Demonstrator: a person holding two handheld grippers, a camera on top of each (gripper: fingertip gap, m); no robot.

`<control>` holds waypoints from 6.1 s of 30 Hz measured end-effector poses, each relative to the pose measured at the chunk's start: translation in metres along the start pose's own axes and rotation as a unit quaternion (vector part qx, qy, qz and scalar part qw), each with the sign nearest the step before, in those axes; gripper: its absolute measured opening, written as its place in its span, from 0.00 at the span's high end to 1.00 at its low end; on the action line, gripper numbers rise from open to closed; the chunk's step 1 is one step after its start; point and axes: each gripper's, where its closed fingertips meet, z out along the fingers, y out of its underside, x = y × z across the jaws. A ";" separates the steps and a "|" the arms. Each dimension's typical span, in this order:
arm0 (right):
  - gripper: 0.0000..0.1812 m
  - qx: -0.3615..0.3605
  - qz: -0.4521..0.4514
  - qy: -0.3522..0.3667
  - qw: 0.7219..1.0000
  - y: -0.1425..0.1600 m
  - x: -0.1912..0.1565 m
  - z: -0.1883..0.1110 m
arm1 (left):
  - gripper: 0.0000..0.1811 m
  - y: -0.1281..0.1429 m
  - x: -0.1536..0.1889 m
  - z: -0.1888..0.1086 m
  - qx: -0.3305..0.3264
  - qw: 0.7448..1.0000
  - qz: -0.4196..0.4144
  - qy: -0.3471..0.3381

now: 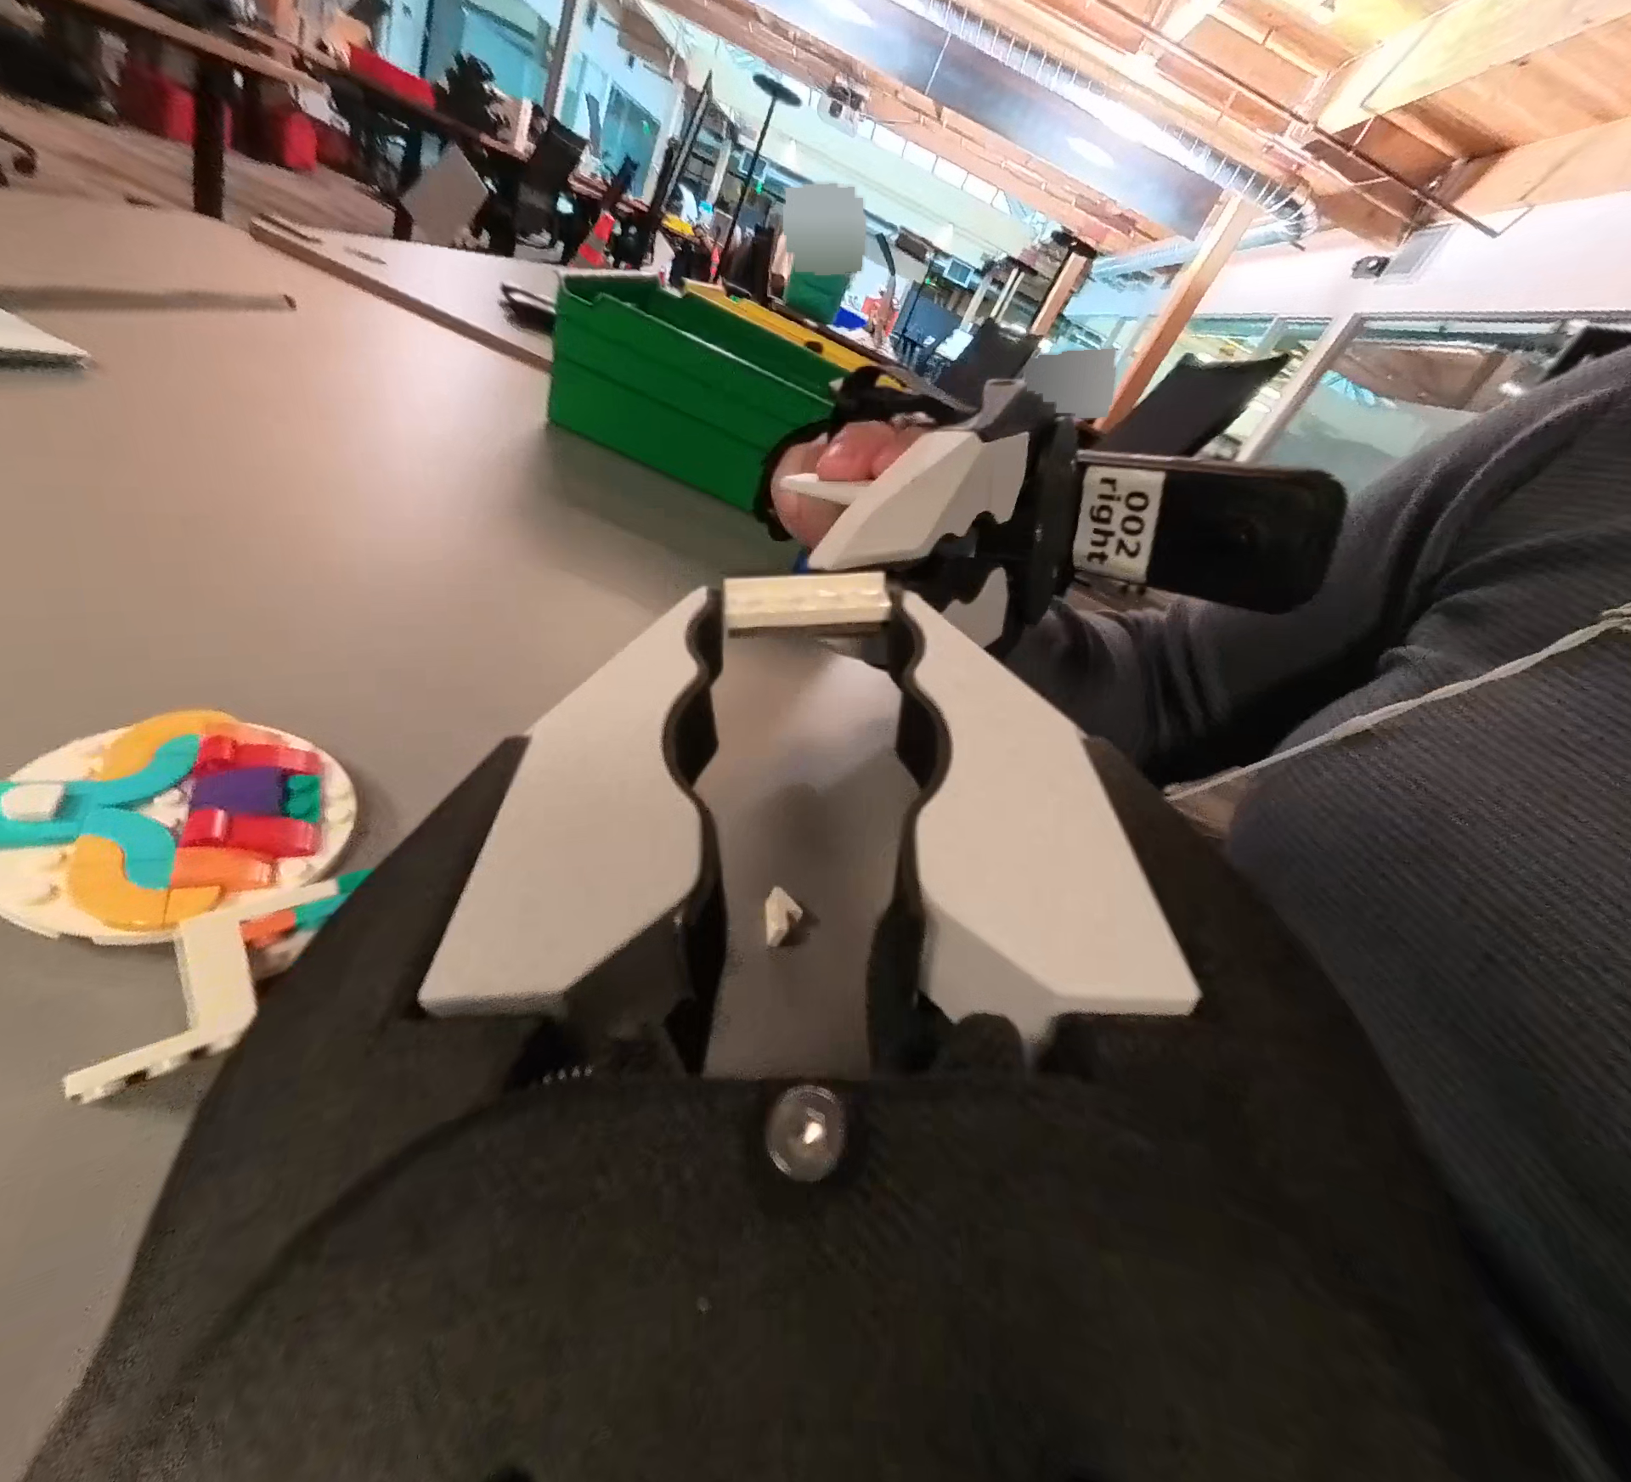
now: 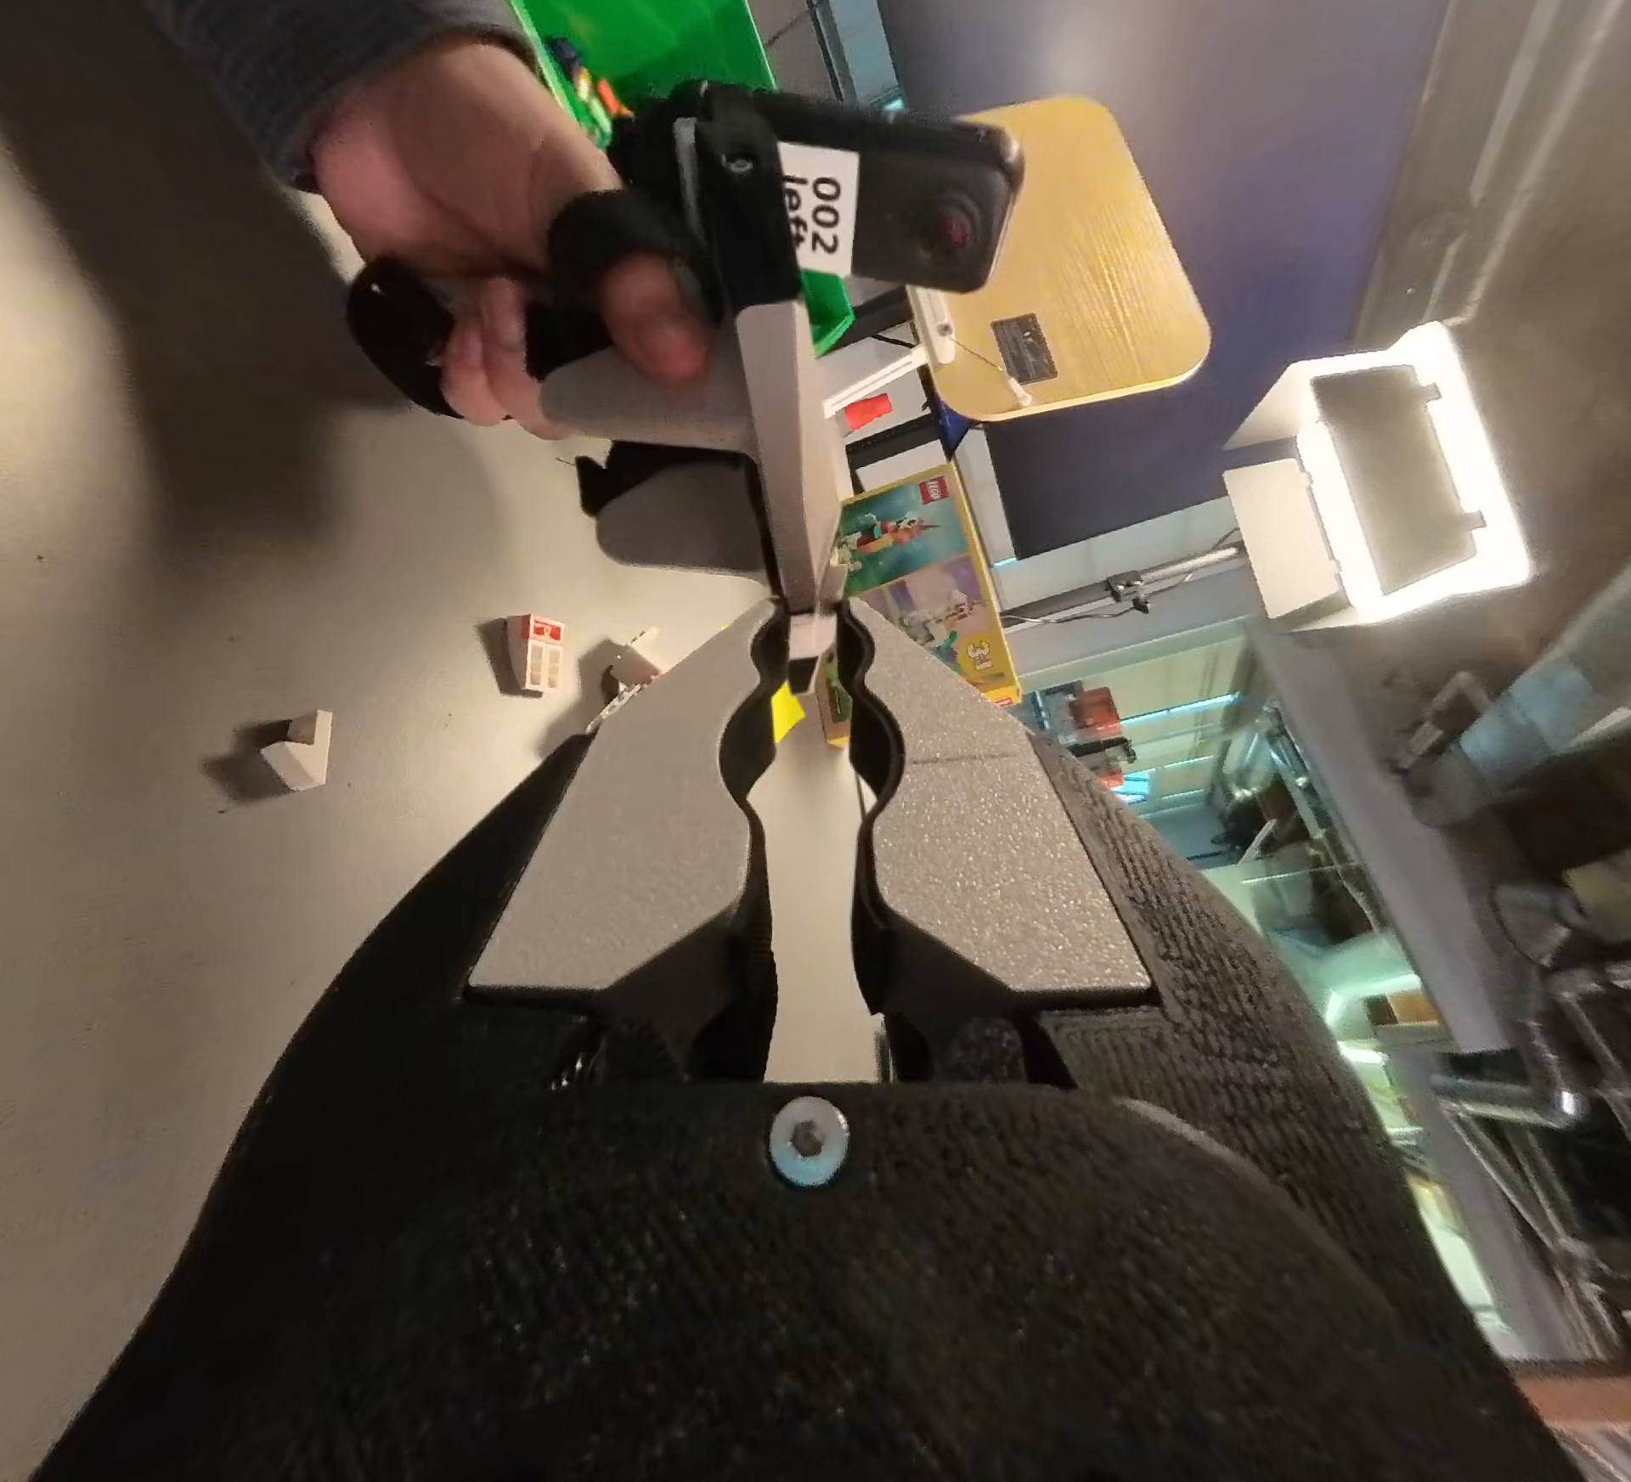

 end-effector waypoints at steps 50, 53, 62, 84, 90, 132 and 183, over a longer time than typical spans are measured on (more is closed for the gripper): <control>0.90 -0.164 0.460 -0.323 0.811 0.095 -0.085 -0.028 | 0.83 0.101 0.002 0.003 -0.354 0.917 0.155 -0.096; 0.90 -0.164 0.459 -0.323 0.812 0.095 -0.085 -0.028 | 0.85 0.111 -0.010 0.001 -0.384 0.906 0.141 -0.106; 0.90 -0.167 0.443 -0.326 0.818 0.092 -0.086 -0.027 | 0.98 0.111 -0.009 -0.006 -0.406 0.885 0.204 -0.107; 0.94 -0.055 0.352 -0.275 0.893 -0.033 -0.012 0.107 | 0.71 0.044 -0.073 -0.291 -0.443 0.691 -0.152 -0.551; 0.94 -0.107 0.281 -0.337 0.892 -0.070 -0.040 0.196 | 0.68 -0.001 -0.045 -0.316 -0.332 0.681 -0.121 -0.641; 0.98 -0.140 0.433 -0.374 0.808 0.088 -0.084 0.015 | 0.81 0.057 -0.045 -0.040 -0.324 0.895 0.126 -0.279; 0.82 -0.164 0.340 -0.437 0.816 0.047 -0.096 0.057 | 0.79 0.044 0.017 -0.096 -0.166 0.908 0.164 -0.349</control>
